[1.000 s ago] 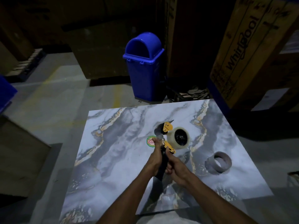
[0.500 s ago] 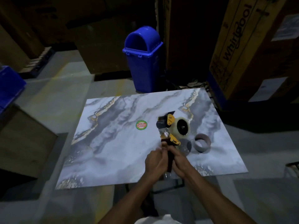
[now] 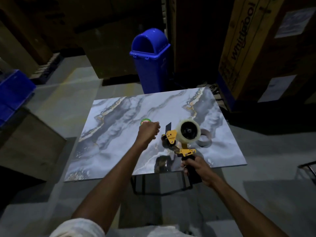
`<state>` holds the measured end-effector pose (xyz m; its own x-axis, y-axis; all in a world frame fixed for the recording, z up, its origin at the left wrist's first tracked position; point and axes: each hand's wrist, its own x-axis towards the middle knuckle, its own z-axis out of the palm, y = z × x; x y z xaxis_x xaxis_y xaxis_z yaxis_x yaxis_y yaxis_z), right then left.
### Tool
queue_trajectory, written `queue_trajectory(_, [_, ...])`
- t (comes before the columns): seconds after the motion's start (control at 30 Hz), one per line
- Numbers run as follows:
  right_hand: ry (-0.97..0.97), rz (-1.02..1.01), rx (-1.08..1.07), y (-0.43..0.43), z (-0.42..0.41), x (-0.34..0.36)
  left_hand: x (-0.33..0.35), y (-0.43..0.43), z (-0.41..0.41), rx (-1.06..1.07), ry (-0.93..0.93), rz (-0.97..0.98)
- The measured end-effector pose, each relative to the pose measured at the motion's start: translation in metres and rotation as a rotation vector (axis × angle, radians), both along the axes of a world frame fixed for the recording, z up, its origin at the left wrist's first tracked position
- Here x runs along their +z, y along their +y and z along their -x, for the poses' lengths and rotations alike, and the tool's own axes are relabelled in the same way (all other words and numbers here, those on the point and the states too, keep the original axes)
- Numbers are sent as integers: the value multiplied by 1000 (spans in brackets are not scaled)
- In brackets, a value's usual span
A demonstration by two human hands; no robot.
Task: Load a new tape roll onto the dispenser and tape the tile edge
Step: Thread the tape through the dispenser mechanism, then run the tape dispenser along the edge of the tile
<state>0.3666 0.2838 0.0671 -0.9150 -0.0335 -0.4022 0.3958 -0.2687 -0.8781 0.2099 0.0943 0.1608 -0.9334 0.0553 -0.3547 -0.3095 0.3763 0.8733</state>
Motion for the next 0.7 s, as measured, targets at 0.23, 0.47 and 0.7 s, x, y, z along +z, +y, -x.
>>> queue_trajectory(0.23, [79,-288,-93,-4,-27,11,-5,-18,3,-187,-379,-43])
queue_trajectory(0.47, [68,-467,-131,-3,-38,12,-65,-36,-28,-264,-756,-241])
queue_trajectory(0.7, [72,-578,-115,-2,-34,26,-110,-20,-64,-289,-1058,-537])
